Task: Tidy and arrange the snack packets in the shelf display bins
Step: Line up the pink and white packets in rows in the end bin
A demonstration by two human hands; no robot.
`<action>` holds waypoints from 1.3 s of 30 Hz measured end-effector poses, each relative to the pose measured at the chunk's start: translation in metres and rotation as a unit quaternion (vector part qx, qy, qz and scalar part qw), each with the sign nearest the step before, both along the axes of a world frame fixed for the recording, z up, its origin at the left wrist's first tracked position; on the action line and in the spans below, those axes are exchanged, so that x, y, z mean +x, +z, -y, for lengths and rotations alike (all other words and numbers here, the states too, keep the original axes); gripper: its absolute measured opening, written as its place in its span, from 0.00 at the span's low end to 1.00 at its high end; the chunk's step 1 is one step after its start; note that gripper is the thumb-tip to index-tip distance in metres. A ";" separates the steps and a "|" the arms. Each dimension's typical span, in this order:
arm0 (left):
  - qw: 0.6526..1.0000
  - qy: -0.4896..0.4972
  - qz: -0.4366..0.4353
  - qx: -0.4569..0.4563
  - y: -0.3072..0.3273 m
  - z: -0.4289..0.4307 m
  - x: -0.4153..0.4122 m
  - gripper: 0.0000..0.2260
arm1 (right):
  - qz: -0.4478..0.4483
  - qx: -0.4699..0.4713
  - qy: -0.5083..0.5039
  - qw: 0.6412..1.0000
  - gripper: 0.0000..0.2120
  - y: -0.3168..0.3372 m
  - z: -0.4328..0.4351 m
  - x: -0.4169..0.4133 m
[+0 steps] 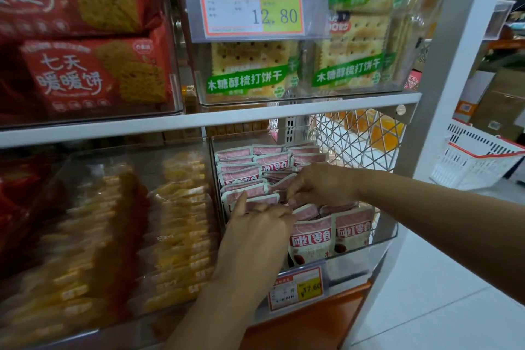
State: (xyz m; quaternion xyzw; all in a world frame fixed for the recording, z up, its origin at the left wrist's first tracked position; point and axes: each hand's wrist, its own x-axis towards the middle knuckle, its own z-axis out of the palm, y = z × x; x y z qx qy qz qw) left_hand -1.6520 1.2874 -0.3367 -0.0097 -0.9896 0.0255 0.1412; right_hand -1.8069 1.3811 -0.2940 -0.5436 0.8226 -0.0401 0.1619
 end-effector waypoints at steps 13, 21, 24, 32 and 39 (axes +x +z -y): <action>1.000 -0.002 0.010 0.011 0.009 -0.002 0.002 0.25 | 0.049 -0.031 -0.052 0.997 0.10 -0.007 -0.010 0.006; 0.999 0.009 0.043 -0.010 0.010 -0.002 0.002 0.26 | 0.035 -0.077 -0.073 0.994 0.12 -0.008 -0.019 0.015; 0.999 0.013 0.045 -0.011 0.008 -0.003 0.002 0.27 | -0.013 -0.187 -0.111 0.976 0.11 -0.006 -0.024 0.008; 0.998 0.027 0.050 -0.022 0.006 -0.003 0.001 0.29 | -0.124 -0.110 -0.075 0.983 0.10 -0.008 0.006 -0.014; 0.997 0.035 0.070 -0.017 0.000 0.000 -0.005 0.29 | -0.145 -0.073 -0.049 0.986 0.09 -0.009 0.014 -0.019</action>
